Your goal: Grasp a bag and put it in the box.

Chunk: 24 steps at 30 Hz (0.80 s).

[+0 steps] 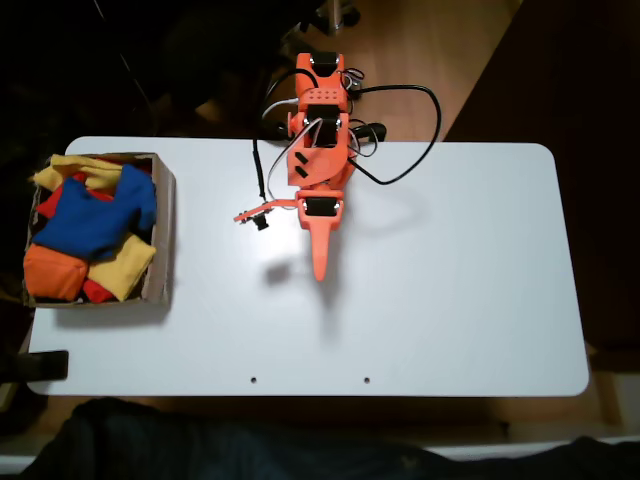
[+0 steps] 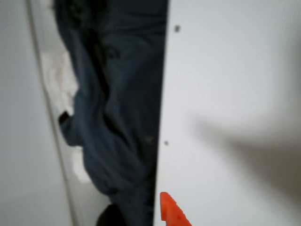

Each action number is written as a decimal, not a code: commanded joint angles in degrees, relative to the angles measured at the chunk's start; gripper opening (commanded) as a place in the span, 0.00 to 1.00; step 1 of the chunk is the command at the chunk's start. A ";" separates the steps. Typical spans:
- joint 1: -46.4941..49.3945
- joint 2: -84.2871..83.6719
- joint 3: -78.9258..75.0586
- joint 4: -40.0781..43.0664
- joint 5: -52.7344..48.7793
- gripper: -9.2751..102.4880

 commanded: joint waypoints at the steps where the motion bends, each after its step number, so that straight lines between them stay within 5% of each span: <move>1: -0.62 0.26 0.79 -0.35 -0.35 0.70; 24: -3.16 0.26 6.50 -0.44 -1.41 0.70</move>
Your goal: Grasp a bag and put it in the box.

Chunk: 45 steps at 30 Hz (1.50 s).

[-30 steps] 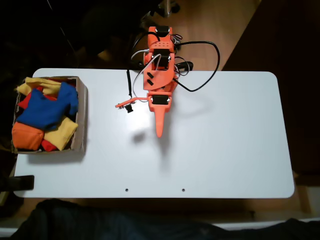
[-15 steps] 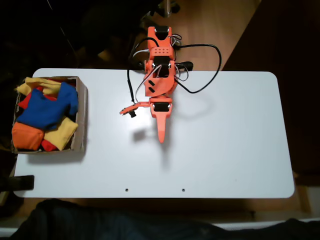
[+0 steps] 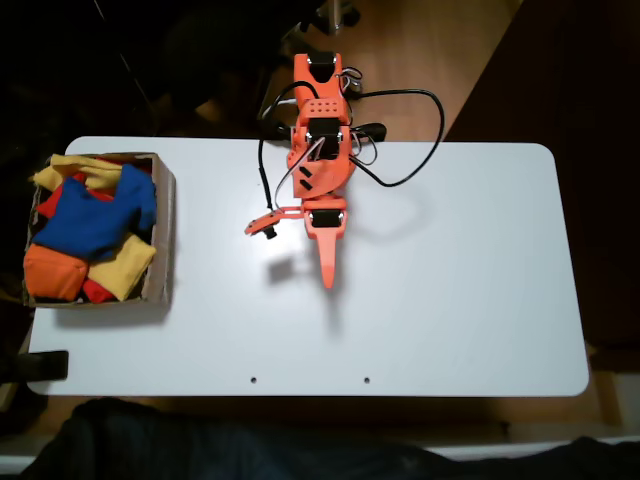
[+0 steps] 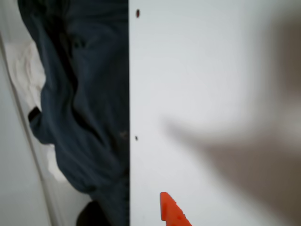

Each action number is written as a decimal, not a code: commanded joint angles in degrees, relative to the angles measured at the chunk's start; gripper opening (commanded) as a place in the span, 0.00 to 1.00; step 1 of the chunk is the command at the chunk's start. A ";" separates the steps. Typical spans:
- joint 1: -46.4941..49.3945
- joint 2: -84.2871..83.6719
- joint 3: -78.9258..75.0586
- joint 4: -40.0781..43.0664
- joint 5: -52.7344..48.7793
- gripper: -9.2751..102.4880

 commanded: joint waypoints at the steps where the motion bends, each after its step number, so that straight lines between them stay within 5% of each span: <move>1: -0.53 0.26 0.09 0.00 -1.41 0.70; 5: -0.70 0.26 0.09 0.26 -2.46 0.68; 13: -0.70 0.26 0.09 0.53 -2.55 0.42; 24: -0.70 0.26 -0.53 2.29 -1.41 0.33; 32: -0.70 0.26 -1.76 5.98 0.35 0.09; 45: -0.97 0.26 -4.31 14.33 4.83 0.08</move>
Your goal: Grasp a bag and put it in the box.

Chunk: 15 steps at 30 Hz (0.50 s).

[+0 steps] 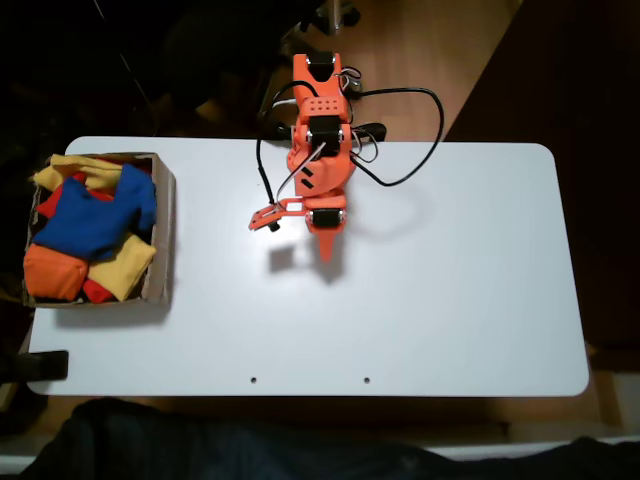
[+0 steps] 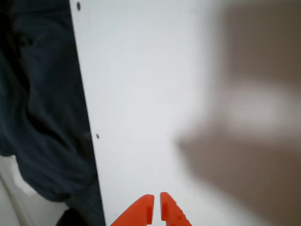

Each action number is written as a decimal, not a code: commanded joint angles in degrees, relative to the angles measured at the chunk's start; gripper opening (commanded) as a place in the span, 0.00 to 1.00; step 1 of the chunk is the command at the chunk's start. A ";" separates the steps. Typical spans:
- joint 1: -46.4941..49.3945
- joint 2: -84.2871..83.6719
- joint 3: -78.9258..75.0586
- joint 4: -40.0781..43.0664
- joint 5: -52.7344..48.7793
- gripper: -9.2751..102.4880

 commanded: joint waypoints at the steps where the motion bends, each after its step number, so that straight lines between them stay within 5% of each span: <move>1: -0.35 0.26 -3.08 2.02 1.23 0.08; 15: -0.53 0.26 -5.54 11.51 5.63 0.08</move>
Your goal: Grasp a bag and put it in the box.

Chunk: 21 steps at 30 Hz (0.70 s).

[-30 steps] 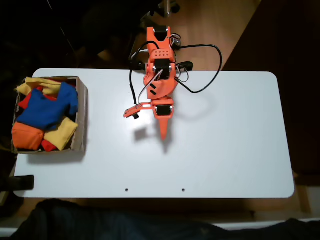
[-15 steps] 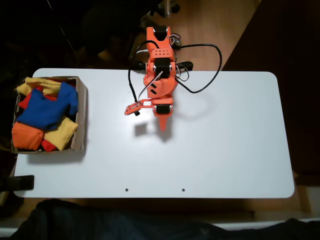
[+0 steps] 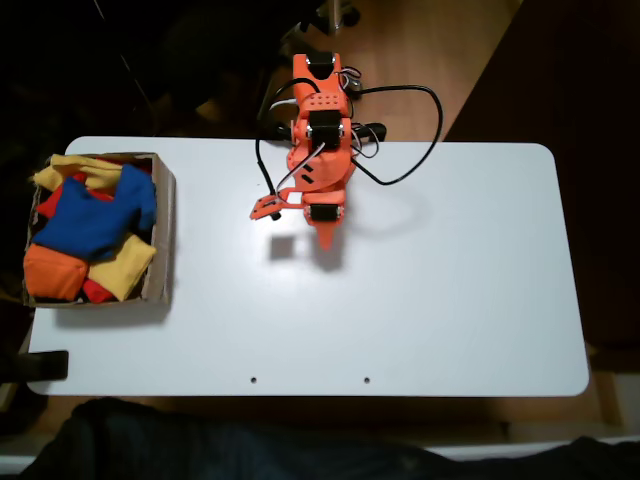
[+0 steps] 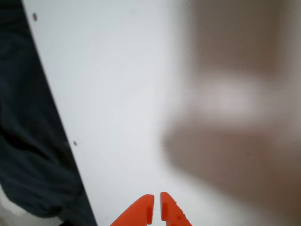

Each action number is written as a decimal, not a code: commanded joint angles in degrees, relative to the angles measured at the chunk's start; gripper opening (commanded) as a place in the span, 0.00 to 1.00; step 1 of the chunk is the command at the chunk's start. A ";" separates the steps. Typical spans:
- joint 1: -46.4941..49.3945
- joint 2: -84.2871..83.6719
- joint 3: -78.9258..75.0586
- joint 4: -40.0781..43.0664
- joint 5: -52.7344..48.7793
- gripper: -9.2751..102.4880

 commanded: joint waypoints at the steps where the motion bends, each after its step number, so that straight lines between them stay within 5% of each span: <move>1: -0.35 0.26 -2.90 1.58 0.35 0.08; 21: -0.35 0.26 -3.78 5.80 0.53 0.08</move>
